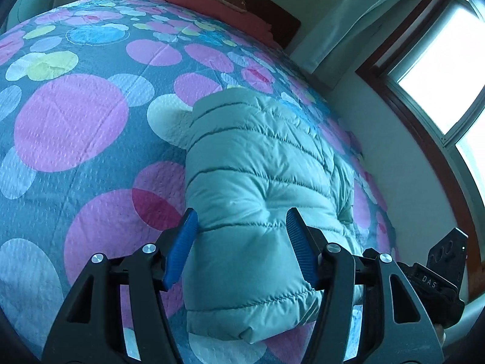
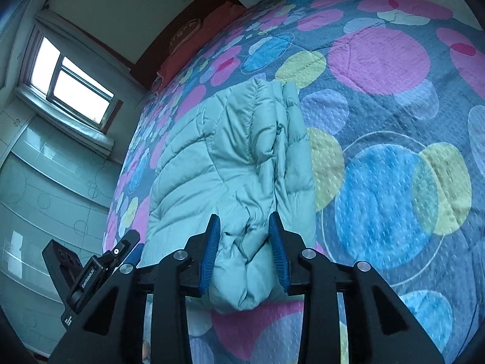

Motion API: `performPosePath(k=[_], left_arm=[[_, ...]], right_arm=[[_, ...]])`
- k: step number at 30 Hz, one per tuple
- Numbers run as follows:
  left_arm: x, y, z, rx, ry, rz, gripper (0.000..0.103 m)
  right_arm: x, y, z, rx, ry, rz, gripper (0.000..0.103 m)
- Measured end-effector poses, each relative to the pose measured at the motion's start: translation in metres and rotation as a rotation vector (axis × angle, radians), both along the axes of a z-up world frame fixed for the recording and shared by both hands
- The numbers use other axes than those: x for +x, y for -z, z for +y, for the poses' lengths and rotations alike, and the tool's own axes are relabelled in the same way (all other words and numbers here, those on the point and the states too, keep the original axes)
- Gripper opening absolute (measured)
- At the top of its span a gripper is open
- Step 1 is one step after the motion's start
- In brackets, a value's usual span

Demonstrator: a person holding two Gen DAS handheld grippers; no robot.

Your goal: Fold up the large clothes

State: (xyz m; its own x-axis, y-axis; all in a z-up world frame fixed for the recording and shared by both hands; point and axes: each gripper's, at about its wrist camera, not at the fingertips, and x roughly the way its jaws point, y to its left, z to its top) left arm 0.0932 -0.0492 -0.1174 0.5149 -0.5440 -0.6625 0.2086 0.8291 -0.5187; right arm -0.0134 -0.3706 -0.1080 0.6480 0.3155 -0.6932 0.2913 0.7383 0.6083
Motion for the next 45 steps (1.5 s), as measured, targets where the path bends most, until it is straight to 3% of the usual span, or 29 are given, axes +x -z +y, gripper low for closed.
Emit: performPosePath(k=[2, 7, 11, 15, 18, 20, 21, 24, 28, 31, 36, 39, 45], left_arm=[[0.0, 0.01, -0.004, 0.016, 0.002, 0.033, 0.06], [0.005, 0.029, -0.012, 0.065, 0.028, 0.065, 0.063], [0.012, 0.045, -0.009, 0.02, 0.041, 0.12, 0.066], [0.012, 0.029, 0.008, -0.026, 0.022, 0.136, 0.064], [0.013, 0.004, 0.02, -0.057, -0.006, 0.06, 0.064], [0.024, -0.01, 0.022, -0.067, -0.01, 0.013, 0.066], [0.032, -0.013, 0.022, -0.072, -0.014, 0.01, 0.066], [0.059, -0.014, 0.017, -0.098, -0.018, 0.028, 0.066], [0.084, -0.007, 0.003, -0.076, -0.02, 0.053, 0.063], [0.094, 0.004, -0.008, -0.047, -0.025, 0.09, 0.053], [0.1, 0.023, -0.016, -0.01, -0.046, 0.137, 0.052], [0.101, 0.029, -0.022, 0.012, -0.047, 0.141, 0.054], [0.1, 0.038, -0.027, 0.035, -0.06, 0.132, 0.059]], right_arm=[[-0.002, 0.008, 0.004, -0.025, -0.011, 0.028, 0.034], [-0.001, 0.042, 0.002, -0.075, -0.009, 0.094, 0.021], [0.003, 0.058, 0.0, -0.071, -0.005, 0.1, 0.018], [0.001, 0.045, -0.001, -0.072, -0.031, 0.107, 0.022], [-0.002, 0.023, -0.005, -0.081, -0.02, 0.091, 0.024], [0.001, 0.004, -0.011, -0.081, 0.001, 0.044, 0.032], [0.005, -0.004, -0.014, -0.079, 0.016, 0.016, 0.039], [0.03, -0.022, -0.025, -0.086, 0.061, -0.054, 0.039], [0.074, -0.028, -0.03, -0.091, 0.075, -0.106, 0.036], [0.098, -0.014, -0.027, -0.104, 0.062, -0.063, 0.023], [0.107, 0.027, -0.033, -0.1, 0.083, 0.032, 0.009], [0.105, 0.048, -0.038, -0.063, 0.094, 0.052, 0.008], [0.104, 0.058, -0.038, -0.041, 0.109, 0.05, 0.008]])
